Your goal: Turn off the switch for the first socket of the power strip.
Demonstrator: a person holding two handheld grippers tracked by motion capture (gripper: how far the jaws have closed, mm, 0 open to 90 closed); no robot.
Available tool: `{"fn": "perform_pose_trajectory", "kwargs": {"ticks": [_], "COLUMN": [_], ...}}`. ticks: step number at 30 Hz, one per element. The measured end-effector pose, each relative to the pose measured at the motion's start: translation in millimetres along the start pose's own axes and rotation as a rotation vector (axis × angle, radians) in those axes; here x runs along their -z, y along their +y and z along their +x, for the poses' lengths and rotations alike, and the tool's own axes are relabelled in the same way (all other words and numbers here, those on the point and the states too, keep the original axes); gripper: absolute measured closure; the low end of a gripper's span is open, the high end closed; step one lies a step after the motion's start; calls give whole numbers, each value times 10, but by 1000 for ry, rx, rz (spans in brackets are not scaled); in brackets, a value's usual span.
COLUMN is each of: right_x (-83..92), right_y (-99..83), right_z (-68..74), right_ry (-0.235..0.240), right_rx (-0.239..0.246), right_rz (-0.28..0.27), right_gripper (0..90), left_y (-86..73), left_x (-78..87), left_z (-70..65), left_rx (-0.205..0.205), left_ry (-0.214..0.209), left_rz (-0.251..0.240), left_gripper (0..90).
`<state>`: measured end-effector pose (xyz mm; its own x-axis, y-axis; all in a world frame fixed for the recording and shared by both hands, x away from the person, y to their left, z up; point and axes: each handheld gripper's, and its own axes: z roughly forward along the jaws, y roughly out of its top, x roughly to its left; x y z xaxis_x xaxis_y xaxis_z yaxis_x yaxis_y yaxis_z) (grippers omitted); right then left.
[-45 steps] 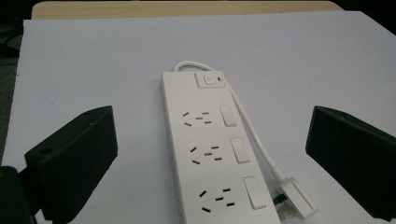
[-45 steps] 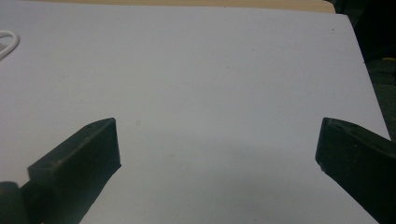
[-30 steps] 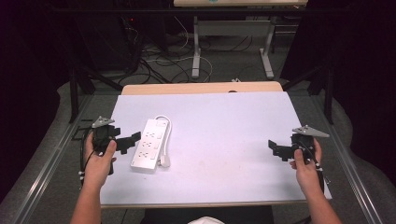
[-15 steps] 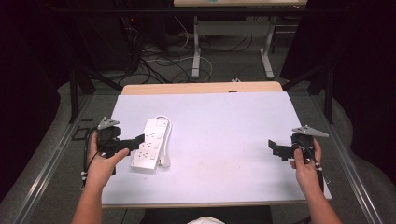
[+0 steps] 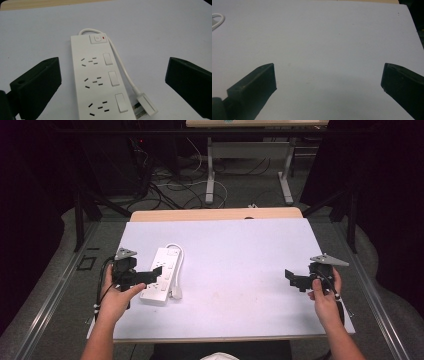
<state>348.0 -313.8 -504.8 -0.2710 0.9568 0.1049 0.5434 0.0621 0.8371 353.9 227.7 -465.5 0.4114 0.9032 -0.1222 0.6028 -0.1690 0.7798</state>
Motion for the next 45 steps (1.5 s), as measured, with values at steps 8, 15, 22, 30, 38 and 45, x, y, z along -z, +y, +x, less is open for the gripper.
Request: {"fn": "perform_pose_trajectory", "kwargs": {"ticks": [8, 15, 22, 30, 38, 45], "right_x": [-2, -2, -5, -6, -16, -30], "right_y": [11, 6, 1, 0, -6, -15], "right_z": [2, 5, -11, -8, 7, 6], "right_ry": [2, -1, 0, 0, 4, -1], "right_rx": [8, -9, -14, -8, -13, -26], "right_rz": [-3, 2, -3, -5, 3, -6], "right_gripper": [0, 0, 0, 0, 0, 0], "left_y": [-6, 54, 148, 282, 406, 541], "left_x": [-17, -32, -85, -162, -221, -278], "left_z": [-95, -162, -165, -80, -48, -36], "left_rx": [-56, -37, -8, -14, -27, -24], "left_ry": [7, -7, -20, -17, -7, -6], "left_rz": [-22, -63, -64, -40, -38, -39], "left_gripper": [3, 3, 4, 20, 53, 129]}}
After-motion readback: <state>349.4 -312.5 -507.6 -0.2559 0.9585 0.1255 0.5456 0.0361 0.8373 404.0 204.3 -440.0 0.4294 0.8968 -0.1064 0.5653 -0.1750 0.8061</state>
